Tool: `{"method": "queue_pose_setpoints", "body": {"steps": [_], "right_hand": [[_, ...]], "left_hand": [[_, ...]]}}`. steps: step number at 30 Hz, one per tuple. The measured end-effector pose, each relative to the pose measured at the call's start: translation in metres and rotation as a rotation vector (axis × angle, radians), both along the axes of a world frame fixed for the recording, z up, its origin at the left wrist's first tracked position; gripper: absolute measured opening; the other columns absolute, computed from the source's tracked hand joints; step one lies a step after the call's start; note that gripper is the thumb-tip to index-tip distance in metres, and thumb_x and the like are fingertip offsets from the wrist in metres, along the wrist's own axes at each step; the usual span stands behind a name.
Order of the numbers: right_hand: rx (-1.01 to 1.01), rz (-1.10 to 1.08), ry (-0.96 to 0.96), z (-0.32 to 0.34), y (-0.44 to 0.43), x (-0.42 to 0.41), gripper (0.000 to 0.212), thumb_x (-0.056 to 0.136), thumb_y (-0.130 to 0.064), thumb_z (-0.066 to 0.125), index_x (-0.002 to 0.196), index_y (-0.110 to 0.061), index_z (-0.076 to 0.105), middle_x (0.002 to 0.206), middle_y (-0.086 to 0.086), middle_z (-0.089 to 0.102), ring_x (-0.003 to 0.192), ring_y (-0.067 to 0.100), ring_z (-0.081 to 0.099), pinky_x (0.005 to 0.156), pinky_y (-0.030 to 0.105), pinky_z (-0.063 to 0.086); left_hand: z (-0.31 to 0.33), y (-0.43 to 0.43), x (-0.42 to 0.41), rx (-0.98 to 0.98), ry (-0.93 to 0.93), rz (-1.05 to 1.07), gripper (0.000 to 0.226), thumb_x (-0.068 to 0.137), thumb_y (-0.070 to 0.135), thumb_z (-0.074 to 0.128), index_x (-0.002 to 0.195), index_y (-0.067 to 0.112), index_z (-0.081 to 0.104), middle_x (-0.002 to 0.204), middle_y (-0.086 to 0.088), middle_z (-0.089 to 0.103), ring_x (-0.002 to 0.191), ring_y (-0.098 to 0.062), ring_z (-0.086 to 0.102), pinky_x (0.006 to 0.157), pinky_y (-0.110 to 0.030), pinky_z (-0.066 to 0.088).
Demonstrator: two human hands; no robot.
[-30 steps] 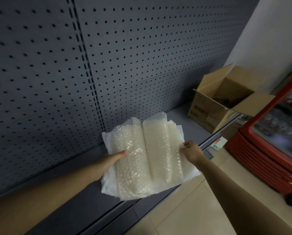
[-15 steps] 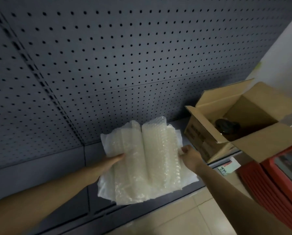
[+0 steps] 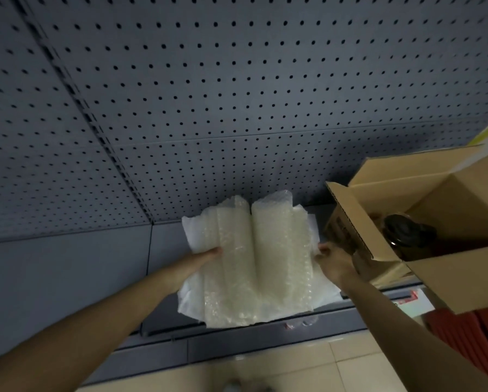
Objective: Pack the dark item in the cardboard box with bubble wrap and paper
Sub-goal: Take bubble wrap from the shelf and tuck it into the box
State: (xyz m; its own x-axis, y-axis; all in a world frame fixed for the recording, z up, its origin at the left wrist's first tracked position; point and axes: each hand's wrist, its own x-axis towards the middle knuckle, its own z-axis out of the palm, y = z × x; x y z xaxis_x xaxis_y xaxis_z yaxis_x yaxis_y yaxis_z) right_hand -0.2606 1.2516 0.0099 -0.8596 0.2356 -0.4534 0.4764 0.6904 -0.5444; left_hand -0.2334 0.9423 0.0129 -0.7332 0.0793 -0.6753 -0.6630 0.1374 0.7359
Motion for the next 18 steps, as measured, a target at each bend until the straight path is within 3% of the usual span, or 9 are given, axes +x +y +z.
{"method": "queue_pose_setpoints", "body": {"steps": [3,8,11,12,14,16,18], "right_hand": [[0.082,0.122,-0.063,-0.013,0.005,-0.005,0.04,0.095,-0.023,0.049,0.13,-0.006,0.048,0.131,0.017,0.055,0.114,0.035,0.055,0.095,0.037,0.046],[0.165,0.129,-0.13,-0.014,0.013,-0.006,0.036,0.099,-0.017,0.037,0.132,-0.005,0.045,0.134,0.017,0.051,0.12,0.032,0.05,0.097,0.036,0.043],[0.169,0.115,0.025,0.008,0.007,0.003,0.042,0.098,-0.027,0.037,0.13,-0.002,0.045,0.13,0.02,0.053,0.118,0.036,0.051,0.094,0.038,0.043],[0.119,0.084,0.088,0.013,0.002,0.008,0.047,0.098,-0.035,0.037,0.131,-0.003,0.044,0.131,0.02,0.052,0.119,0.036,0.05,0.094,0.039,0.043],[0.004,0.079,0.131,0.014,-0.017,0.018,0.062,0.091,-0.053,0.04,0.134,-0.009,0.044,0.139,0.015,0.046,0.124,0.033,0.046,0.1,0.042,0.043],[-0.127,0.092,0.049,0.018,-0.04,0.031,0.078,0.081,-0.069,0.045,0.137,-0.016,0.04,0.146,0.011,0.035,0.13,0.032,0.038,0.105,0.049,0.038],[-0.163,0.086,-0.049,0.018,-0.056,0.039,0.084,0.073,-0.07,0.054,0.139,-0.022,0.033,0.15,0.01,0.021,0.134,0.034,0.029,0.107,0.052,0.035]], "left_hand": [[-0.005,-0.001,0.002,-0.043,0.017,-0.034,0.052,0.084,0.049,0.064,0.123,0.017,0.056,0.108,-0.003,0.07,0.096,-0.015,0.067,0.069,-0.021,0.053],[-0.009,-0.007,0.009,-0.187,-0.041,-0.004,0.074,0.073,0.065,0.065,0.129,0.017,0.056,0.12,-0.004,0.068,0.108,-0.021,0.064,0.095,-0.037,0.049],[-0.007,-0.002,0.009,-0.528,-0.087,0.067,0.109,0.064,0.081,0.06,0.148,0.019,0.028,0.151,-0.011,0.036,0.134,-0.033,0.041,0.109,-0.05,0.037],[-0.002,0.003,0.01,-0.664,-0.035,0.077,0.104,0.07,0.077,0.057,0.148,0.018,0.024,0.153,-0.013,0.03,0.137,-0.035,0.036,0.11,-0.051,0.033],[0.013,0.019,0.016,-0.908,0.214,0.137,0.079,0.082,0.063,0.056,0.142,0.016,0.036,0.146,-0.014,0.038,0.132,-0.034,0.039,0.108,-0.05,0.03],[0.028,0.036,0.022,-0.928,0.535,0.18,0.062,0.082,0.055,0.051,0.13,0.015,0.05,0.131,-0.011,0.05,0.122,-0.029,0.047,0.104,-0.048,0.032],[0.035,0.05,0.028,-0.837,0.751,0.042,0.053,0.08,0.049,0.046,0.12,0.015,0.055,0.119,-0.007,0.054,0.112,-0.024,0.05,0.101,-0.047,0.038]]}}
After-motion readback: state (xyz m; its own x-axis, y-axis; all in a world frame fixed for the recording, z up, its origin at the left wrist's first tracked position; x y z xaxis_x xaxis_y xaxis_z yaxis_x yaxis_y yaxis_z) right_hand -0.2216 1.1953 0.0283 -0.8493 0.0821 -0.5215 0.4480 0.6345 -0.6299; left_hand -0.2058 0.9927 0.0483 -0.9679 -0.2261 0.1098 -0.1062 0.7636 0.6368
